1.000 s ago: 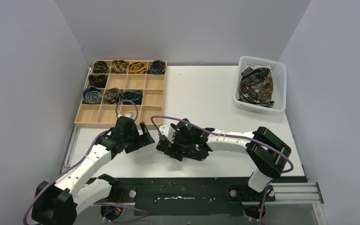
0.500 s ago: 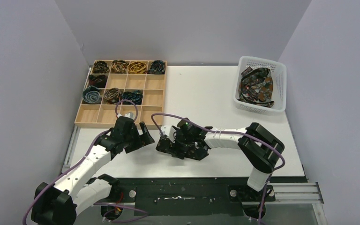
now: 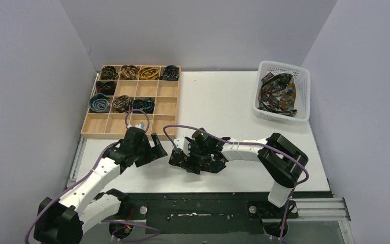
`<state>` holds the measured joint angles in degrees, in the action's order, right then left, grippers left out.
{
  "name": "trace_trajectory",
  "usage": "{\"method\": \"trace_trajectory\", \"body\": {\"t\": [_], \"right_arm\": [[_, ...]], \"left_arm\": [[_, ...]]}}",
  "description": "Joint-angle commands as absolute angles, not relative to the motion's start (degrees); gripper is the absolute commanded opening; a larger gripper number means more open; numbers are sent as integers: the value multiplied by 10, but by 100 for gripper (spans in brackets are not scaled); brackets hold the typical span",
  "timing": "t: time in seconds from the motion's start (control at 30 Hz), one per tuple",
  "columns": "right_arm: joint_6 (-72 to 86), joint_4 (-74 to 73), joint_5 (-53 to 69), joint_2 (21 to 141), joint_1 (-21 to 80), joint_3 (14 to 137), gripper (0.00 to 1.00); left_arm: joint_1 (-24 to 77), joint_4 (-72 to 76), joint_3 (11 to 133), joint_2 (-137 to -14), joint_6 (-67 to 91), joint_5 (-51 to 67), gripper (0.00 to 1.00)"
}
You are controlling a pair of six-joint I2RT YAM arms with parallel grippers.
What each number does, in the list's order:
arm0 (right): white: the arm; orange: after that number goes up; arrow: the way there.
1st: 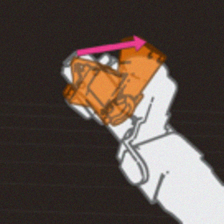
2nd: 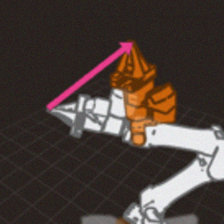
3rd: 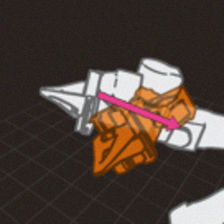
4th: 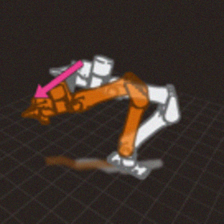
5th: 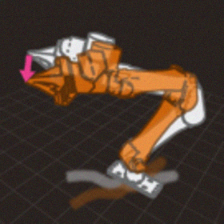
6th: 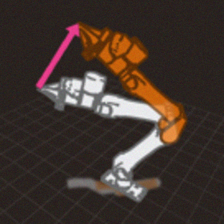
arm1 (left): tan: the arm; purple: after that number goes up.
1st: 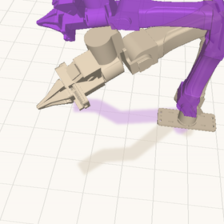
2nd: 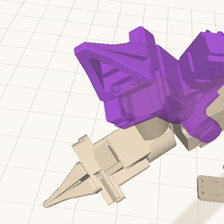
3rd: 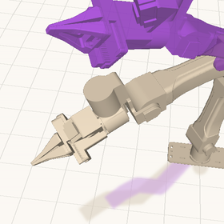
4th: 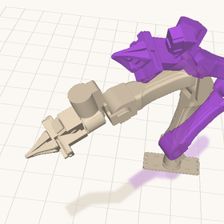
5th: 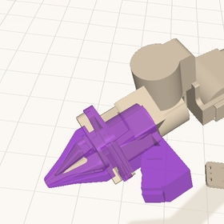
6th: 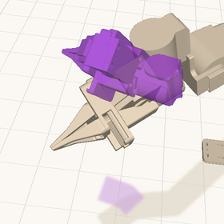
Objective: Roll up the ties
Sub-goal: Roll the tie at the center of the board.
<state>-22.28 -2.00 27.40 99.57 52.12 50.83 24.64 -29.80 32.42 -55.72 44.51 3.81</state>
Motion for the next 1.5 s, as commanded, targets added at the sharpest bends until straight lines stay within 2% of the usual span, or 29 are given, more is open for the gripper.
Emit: {"method": "trace_trajectory", "body": {"t": [0.0,0.07,0.23,0.43,0.47,0.5,0.53,0.57,0.6,0.7,0.9,1.0,1.13,1.4,1.47], "right_arm": [[-234,-23,249,965,521,517,94],[-225,-9,225,936,520,509,100],[-169,55,165,829,511,428,100],[-28,98,110,632,510,322,100],[65,121,59,605,510,299,100],[196,128,-43,583,508,278,100],[341,100,-156,574,503,266,100],[476,17,-209,573,485,261,99],[524,-27,-183,574,457,267,97],[545,-5,-64,573,443,271,100],[657,-10,-24,623,456,276,100],[674,78,-18,653,508,258,100],[691,153,-73,683,577,252,92],[641,128,-12,760,569,331,73],[654,125,-5,771,559,336,72]], "left_arm": [[243,-281,326,-551,436,55,85],[243,-276,326,-545,435,58,85],[243,-264,315,-514,445,47,88],[238,-246,296,-493,453,43,97],[237,-240,295,-493,453,43,97],[237,-235,294,-494,453,46,97],[236,-224,291,-496,452,51,97],[236,-208,287,-499,453,64,97],[234,-192,282,-504,452,79,97],[232,-177,285,-518,449,111,97],[231,-133,271,-524,438,161,97],[231,-131,269,-536,439,174,97],[230,-115,261,-554,445,187,95],[228,-113,258,-577,434,197,93],[228,-110,259,-581,434,203,91]]}}
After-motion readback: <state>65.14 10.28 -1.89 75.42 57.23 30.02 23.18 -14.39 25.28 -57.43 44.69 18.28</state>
